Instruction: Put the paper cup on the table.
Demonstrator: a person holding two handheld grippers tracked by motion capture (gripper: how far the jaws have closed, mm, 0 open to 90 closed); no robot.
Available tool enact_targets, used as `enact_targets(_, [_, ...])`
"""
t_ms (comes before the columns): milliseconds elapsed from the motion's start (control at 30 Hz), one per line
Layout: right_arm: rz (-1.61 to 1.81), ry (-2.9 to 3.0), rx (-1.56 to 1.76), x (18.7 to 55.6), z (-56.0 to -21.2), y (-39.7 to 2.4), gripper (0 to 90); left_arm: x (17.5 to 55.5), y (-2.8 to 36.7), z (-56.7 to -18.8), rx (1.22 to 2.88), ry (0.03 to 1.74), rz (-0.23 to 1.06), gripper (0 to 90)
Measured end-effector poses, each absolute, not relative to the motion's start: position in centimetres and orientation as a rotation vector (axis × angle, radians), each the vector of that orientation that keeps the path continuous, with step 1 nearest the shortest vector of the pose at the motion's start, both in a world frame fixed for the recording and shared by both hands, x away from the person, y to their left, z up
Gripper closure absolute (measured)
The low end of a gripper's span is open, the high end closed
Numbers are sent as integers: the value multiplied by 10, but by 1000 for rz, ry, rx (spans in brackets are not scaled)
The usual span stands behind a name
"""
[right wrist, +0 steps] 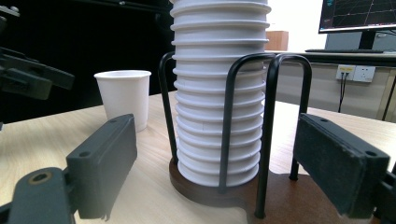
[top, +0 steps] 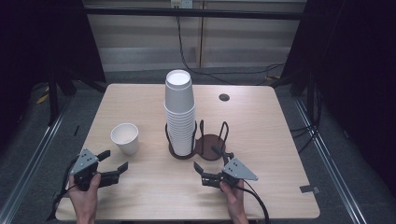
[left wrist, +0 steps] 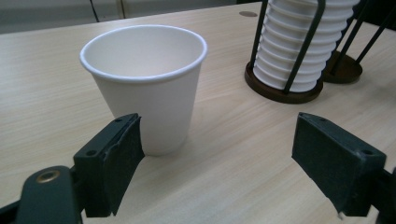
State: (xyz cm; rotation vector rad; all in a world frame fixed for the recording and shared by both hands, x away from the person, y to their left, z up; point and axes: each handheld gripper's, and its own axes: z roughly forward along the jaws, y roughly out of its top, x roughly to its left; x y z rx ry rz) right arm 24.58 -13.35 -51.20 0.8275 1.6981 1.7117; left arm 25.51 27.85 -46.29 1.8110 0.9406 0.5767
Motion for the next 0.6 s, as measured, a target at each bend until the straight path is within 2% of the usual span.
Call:
enact_targets(200, [1712,1698,827,246,-512,-133,129,240,261,-462,1743,896,628,167])
enact_targets(400, [1713,1698,827,246,-512,-133,129,239,230,-475,1725,836,545,161])
enact_targets(600, [1712,1698,828,246,-512,-133,129,238,203,-489,1694,817,546,155])
